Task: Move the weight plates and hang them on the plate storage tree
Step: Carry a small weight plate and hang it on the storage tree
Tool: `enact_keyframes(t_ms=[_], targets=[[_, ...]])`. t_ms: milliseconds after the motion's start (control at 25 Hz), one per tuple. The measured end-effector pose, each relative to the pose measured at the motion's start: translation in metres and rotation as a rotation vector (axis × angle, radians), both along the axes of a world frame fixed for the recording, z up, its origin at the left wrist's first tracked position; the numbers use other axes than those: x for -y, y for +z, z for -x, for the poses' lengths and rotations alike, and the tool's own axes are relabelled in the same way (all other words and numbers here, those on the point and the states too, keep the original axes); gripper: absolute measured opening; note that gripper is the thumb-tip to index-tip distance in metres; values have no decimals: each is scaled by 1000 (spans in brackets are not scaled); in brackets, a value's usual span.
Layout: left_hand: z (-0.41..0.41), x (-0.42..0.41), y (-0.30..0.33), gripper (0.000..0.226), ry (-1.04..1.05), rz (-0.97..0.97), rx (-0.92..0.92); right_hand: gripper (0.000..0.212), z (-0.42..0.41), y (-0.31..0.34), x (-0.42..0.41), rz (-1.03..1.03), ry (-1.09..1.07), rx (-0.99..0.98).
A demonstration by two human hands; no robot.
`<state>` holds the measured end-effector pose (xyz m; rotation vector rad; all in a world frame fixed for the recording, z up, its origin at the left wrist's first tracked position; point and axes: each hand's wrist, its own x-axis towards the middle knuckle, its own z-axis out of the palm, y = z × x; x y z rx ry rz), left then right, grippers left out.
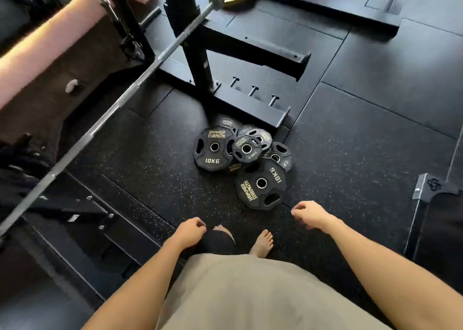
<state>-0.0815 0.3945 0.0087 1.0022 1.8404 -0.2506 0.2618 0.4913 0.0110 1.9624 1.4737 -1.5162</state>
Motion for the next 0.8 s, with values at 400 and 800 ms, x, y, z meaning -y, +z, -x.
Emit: enact_keyframes(t_ms=[400, 800], targets=[[28, -258, -116, 15, 170, 33, 23, 9, 70, -91, -252, 47, -270, -15], [22, -378, -386, 12, 494, 181, 195, 14, 124, -365, -402, -10, -236, 35]])
